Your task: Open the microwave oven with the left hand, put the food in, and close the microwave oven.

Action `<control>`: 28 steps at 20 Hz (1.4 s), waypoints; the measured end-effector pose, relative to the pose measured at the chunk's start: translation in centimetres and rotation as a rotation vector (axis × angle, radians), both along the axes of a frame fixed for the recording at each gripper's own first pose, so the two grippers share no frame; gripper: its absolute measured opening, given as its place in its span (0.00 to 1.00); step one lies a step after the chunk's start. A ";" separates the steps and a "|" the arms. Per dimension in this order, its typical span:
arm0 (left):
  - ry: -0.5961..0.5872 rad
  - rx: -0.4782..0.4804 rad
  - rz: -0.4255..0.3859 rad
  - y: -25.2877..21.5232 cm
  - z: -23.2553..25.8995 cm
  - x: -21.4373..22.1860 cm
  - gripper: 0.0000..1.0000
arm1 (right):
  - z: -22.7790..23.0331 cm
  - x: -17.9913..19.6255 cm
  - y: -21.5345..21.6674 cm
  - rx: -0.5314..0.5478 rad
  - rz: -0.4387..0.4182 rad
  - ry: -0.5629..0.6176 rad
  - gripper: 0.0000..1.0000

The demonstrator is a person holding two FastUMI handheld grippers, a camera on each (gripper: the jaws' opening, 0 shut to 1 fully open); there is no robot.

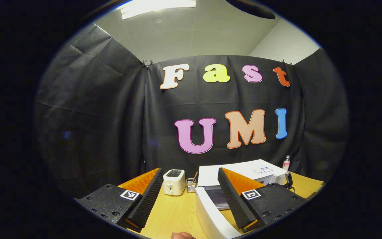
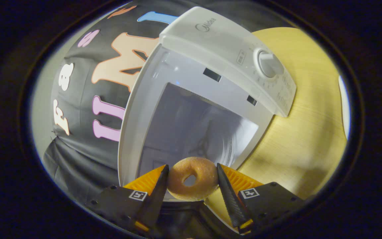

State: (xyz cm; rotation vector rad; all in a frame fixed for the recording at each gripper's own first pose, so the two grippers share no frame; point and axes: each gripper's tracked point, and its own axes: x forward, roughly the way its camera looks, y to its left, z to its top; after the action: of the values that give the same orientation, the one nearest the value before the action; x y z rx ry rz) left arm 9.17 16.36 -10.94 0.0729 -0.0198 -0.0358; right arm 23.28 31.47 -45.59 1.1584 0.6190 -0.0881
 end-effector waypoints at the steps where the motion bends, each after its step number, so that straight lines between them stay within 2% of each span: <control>1: 0.010 -0.007 -0.007 0.0 -0.3 0.1 0.96 | -0.3 0.7 0.1 -0.001 -0.023 0.000 0.80; 7: 0.053 -0.014 -0.029 0.4 -1.9 0.7 0.96 | -2.6 3.1 0.8 -0.002 -0.109 0.025 0.80; 8: 0.057 -0.014 -0.025 0.8 -2.1 0.7 0.96 | -2.9 3.4 1.0 -0.004 -0.117 0.028 0.86; 13: 0.075 -0.010 -0.007 1.8 -2.6 0.7 0.95 | -4.2 4.9 0.6 -0.028 -0.164 0.032 0.86; 18: 0.091 -0.026 0.004 2.2 -3.2 1.2 0.96 | -4.5 5.4 0.4 -0.060 -0.175 0.025 0.86; 19: 0.093 -0.025 0.004 2.0 -3.3 1.3 0.96 | -4.6 5.5 0.1 -0.086 -0.176 0.018 0.79; 21: 0.095 -0.029 0.002 1.9 -3.4 1.4 0.96 | -4.5 5.5 -0.1 -0.107 -0.173 0.013 0.77; 22: 0.097 -0.032 0.000 1.7 -3.5 1.4 0.96 | -4.4 5.5 -0.1 -0.104 -0.174 0.016 0.89; 23: 0.098 -0.034 -0.003 1.6 -3.5 1.5 0.96 | -4.5 5.5 -0.2 -0.106 -0.175 0.022 0.80; 24: 0.097 -0.034 -0.003 1.5 -3.4 1.4 0.96 | -4.5 5.5 -0.2 -0.111 -0.173 0.021 0.80; 25: 0.095 -0.033 -0.003 1.5 -3.4 1.5 0.96 | -4.6 5.6 -0.2 -0.117 -0.168 0.022 0.92; 26: 0.096 -0.033 -0.003 1.5 -3.5 1.4 0.96 | -4.6 5.4 -0.2 -0.123 -0.163 0.024 0.82; 28: 0.096 -0.036 -0.003 1.5 -3.4 1.3 0.96 | -4.6 5.2 -0.1 -0.136 -0.155 0.028 0.83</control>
State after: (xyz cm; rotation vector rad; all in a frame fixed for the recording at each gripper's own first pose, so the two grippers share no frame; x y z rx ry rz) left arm 10.49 17.84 -14.39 0.0352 0.0759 -0.0424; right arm 28.50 31.34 -50.16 1.0734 0.5391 -0.2753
